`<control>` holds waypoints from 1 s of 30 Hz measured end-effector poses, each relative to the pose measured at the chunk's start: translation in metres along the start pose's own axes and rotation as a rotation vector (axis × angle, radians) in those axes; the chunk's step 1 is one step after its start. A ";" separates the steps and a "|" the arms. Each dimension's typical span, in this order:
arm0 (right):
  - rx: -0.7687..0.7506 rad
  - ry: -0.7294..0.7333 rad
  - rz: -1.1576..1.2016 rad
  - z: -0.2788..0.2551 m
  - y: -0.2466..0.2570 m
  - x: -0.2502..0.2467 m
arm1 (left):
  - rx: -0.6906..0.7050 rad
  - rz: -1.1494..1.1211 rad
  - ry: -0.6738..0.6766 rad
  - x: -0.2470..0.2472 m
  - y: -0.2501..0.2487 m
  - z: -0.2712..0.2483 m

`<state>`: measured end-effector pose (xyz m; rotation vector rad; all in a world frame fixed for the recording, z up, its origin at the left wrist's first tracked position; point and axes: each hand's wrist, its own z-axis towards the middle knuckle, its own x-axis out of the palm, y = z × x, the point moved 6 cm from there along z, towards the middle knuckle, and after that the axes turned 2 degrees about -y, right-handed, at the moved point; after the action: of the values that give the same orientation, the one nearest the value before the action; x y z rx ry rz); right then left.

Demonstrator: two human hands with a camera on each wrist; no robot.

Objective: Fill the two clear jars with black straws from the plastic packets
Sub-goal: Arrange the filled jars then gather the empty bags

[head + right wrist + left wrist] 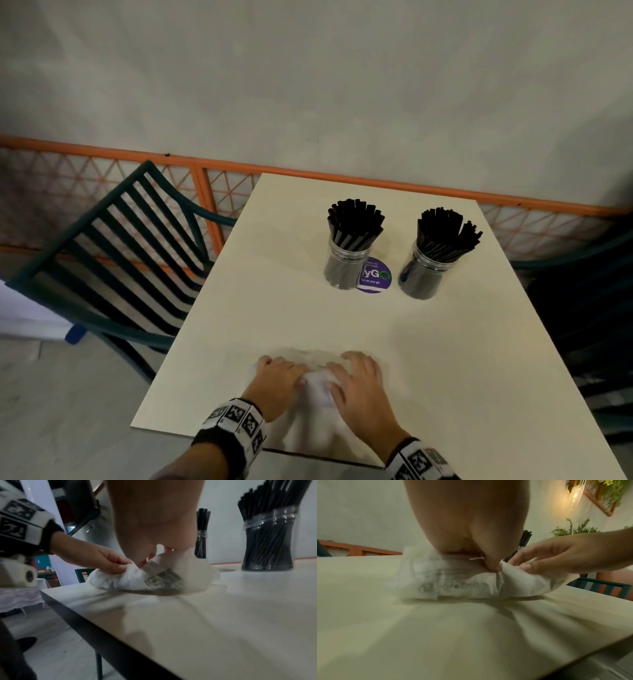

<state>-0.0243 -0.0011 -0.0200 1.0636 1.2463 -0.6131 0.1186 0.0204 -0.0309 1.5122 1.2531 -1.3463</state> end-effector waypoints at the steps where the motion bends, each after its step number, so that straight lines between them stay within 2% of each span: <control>1: 0.038 -0.015 -0.039 -0.001 -0.001 0.000 | -0.007 0.034 0.024 0.002 0.002 0.003; 3: 0.246 0.006 0.009 -0.003 -0.013 -0.002 | 0.016 0.030 0.036 0.002 0.006 0.010; 5: 0.497 0.113 0.160 -0.005 -0.030 0.002 | 0.037 0.016 0.041 -0.009 0.008 0.014; 6: 0.561 0.159 0.185 -0.006 -0.034 0.002 | 0.050 0.015 0.032 -0.016 0.010 0.016; 8: 0.574 0.252 0.142 -0.005 -0.034 0.000 | 0.153 -0.081 0.058 -0.023 0.005 0.023; 10: 0.559 0.354 0.127 -0.008 -0.032 0.003 | 0.192 -0.211 0.207 -0.025 0.001 0.025; 12: 0.543 0.434 0.154 -0.015 -0.030 0.001 | 0.169 -0.248 0.158 -0.029 0.003 0.029; 14: 0.496 0.461 0.206 -0.024 -0.027 -0.006 | 0.166 -0.192 0.132 -0.029 0.001 0.030; 17: 0.502 0.355 0.271 -0.044 -0.026 -0.017 | 0.226 -0.091 0.160 -0.022 -0.018 0.025; 19: 0.563 0.184 0.254 -0.058 -0.027 -0.029 | 0.210 -0.173 0.200 -0.018 -0.035 0.021; 24: 0.796 -0.369 0.260 -0.100 -0.029 -0.057 | 0.117 -0.645 0.295 -0.025 -0.089 0.011; 26: 0.760 -0.530 0.334 -0.111 -0.022 -0.065 | 0.042 -0.832 0.356 -0.022 -0.102 0.016; 28: 0.638 -0.501 0.390 -0.121 -0.012 -0.065 | -0.053 -1.015 0.424 -0.015 -0.111 0.023; 30: 0.512 -0.361 0.377 -0.135 -0.006 -0.055 | -0.142 -1.213 0.550 -0.007 -0.124 0.023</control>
<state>-0.1045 0.1073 0.0350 1.4885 0.5597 -0.8068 -0.0067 0.0274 -0.0185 0.9911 2.8142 -1.4600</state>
